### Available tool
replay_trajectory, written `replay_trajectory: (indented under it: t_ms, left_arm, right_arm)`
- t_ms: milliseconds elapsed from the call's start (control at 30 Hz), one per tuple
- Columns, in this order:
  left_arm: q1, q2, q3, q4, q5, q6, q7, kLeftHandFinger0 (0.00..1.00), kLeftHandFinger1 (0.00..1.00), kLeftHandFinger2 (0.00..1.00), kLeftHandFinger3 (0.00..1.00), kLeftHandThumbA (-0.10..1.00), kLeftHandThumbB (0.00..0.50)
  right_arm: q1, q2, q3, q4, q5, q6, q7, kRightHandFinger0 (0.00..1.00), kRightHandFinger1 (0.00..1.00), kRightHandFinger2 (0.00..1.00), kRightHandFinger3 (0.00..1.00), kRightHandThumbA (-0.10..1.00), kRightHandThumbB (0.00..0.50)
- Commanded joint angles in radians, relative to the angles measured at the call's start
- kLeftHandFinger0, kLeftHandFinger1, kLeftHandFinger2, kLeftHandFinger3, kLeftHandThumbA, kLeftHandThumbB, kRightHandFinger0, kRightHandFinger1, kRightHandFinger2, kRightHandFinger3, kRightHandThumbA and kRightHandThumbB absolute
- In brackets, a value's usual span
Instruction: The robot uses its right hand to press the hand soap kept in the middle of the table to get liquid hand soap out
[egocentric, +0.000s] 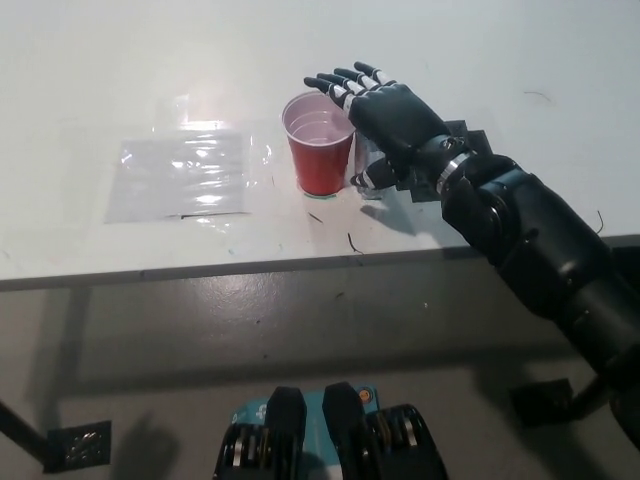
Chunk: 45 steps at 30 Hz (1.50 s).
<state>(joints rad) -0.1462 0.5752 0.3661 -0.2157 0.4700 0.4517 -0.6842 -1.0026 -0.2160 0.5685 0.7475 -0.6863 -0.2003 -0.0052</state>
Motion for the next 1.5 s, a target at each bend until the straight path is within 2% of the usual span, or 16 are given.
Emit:
replay_trajectory:
  t_ms: [0, 33, 100, 200, 233, 367, 433, 600, 867, 967, 1033, 1133, 1167, 1233, 1367, 1467]
  left_arm:
    - [0.004, 0.025, 0.027, -0.032, -0.002, 0.018, -0.016, 1.0, 1.0, 1.0, 0.87, 1.0, 0.102]
    - [0.008, 0.025, 0.029, -0.034, 0.0, 0.018, -0.017, 1.0, 1.0, 1.0, 0.87, 1.0, 0.107]
    - [0.014, 0.023, 0.031, -0.031, -0.004, 0.018, -0.017, 1.0, 1.0, 0.99, 0.86, 1.0, 0.109]
    - [0.023, 0.026, 0.024, -0.03, -0.006, 0.018, -0.012, 1.0, 1.0, 0.98, 0.84, 1.0, 0.086]
    - [0.028, 0.02, 0.027, -0.034, -0.008, 0.018, -0.013, 1.0, 1.0, 0.97, 0.84, 1.0, 0.095]
    - [0.04, 0.022, 0.022, -0.028, -0.019, 0.018, -0.01, 1.0, 1.0, 0.98, 0.84, 1.0, 0.098]
    - [0.039, 0.005, 0.04, -0.028, -0.022, 0.018, -0.019, 1.0, 1.0, 0.99, 0.84, 1.0, 0.107]
    - [0.046, 0.013, 0.03, -0.031, -0.02, 0.018, -0.016, 1.0, 1.0, 1.0, 0.85, 1.0, 0.081]
    - [0.052, 0.011, 0.031, -0.034, -0.018, 0.018, -0.025, 1.0, 1.0, 1.0, 0.89, 1.0, 0.094]
    - [0.06, 0.013, 0.032, -0.032, -0.03, 0.018, -0.017, 1.0, 1.0, 1.0, 0.86, 1.0, 0.104]
    - [0.06, 0.01, 0.033, -0.032, -0.024, 0.018, -0.017, 1.0, 1.0, 1.0, 0.86, 1.0, 0.101]
    - [0.066, 0.013, 0.034, -0.034, -0.02, 0.018, -0.012, 1.0, 1.0, 1.0, 0.86, 1.0, 0.107]
    - [0.065, 0.01, 0.036, -0.036, -0.018, 0.018, -0.016, 1.0, 1.0, 1.0, 0.87, 1.0, 0.102]
    - [0.065, 0.007, 0.037, -0.036, -0.015, 0.018, -0.016, 1.0, 1.0, 1.0, 0.86, 1.0, 0.107]
    - [0.067, 0.005, 0.038, -0.039, -0.007, 0.018, -0.016, 1.0, 1.0, 1.0, 0.84, 1.0, 0.113]
    - [0.067, 0.003, 0.044, -0.037, -0.014, 0.018, -0.016, 1.0, 1.0, 1.0, 0.84, 1.0, 0.105]
  right_arm:
    - [-0.029, -0.033, -0.023, -0.056, 0.03, 0.079, 0.164, 1.0, 1.0, 1.0, 1.0, 1.0, 0.476]
    - [-0.042, -0.035, -0.029, -0.066, 0.034, 0.084, 0.174, 1.0, 1.0, 1.0, 1.0, 1.0, 0.455]
    - [-0.086, -0.044, -0.053, -0.081, 0.044, 0.074, 0.173, 1.0, 1.0, 1.0, 1.0, 1.0, 0.456]
    - [-0.176, -0.054, -0.094, -0.105, 0.051, 0.085, 0.195, 1.0, 1.0, 1.0, 1.0, 1.0, 0.5]
    - [-0.209, -0.057, -0.109, -0.114, 0.057, 0.073, 0.195, 1.0, 1.0, 1.0, 1.0, 1.0, 0.459]
    - [-0.304, -0.06, -0.147, -0.115, 0.068, 0.076, 0.206, 1.0, 1.0, 1.0, 1.0, 1.0, 0.445]
    - [-0.323, -0.065, -0.159, -0.137, 0.064, 0.104, 0.226, 1.0, 1.0, 1.0, 1.0, 1.0, 0.459]
    - [-0.322, -0.083, -0.201, -0.183, 0.083, 0.107, 0.228, 1.0, 1.0, 1.0, 1.0, 1.0, 0.423]
    - [-0.252, -0.137, -0.259, -0.325, 0.088, 0.139, 0.256, 1.0, 1.0, 1.0, 1.0, 1.0, 0.421]
    - [-0.196, -0.161, -0.284, -0.41, 0.087, 0.191, 0.279, 1.0, 1.0, 1.0, 1.0, 1.0, 0.452]
    - [-0.171, -0.177, -0.297, -0.445, 0.092, 0.188, 0.281, 1.0, 1.0, 1.0, 1.0, 1.0, 0.434]
    - [-0.124, -0.2, -0.323, -0.499, 0.109, 0.177, 0.277, 1.0, 1.0, 1.0, 1.0, 1.0, 0.439]
    - [-0.084, -0.215, -0.343, -0.542, 0.118, 0.189, 0.278, 1.0, 1.0, 1.0, 1.0, 1.0, 0.48]
    - [-0.041, -0.227, -0.363, -0.582, 0.123, 0.21, 0.282, 1.0, 1.0, 1.0, 1.0, 1.0, 0.499]
    - [0.073, -0.245, -0.418, -0.695, 0.149, 0.281, 0.311, 1.0, 1.0, 1.0, 1.0, 1.0, 0.5]
    - [0.149, -0.241, -0.452, -0.75, 0.161, 0.265, 0.283, 1.0, 1.0, 1.0, 1.0, 1.0, 0.492]
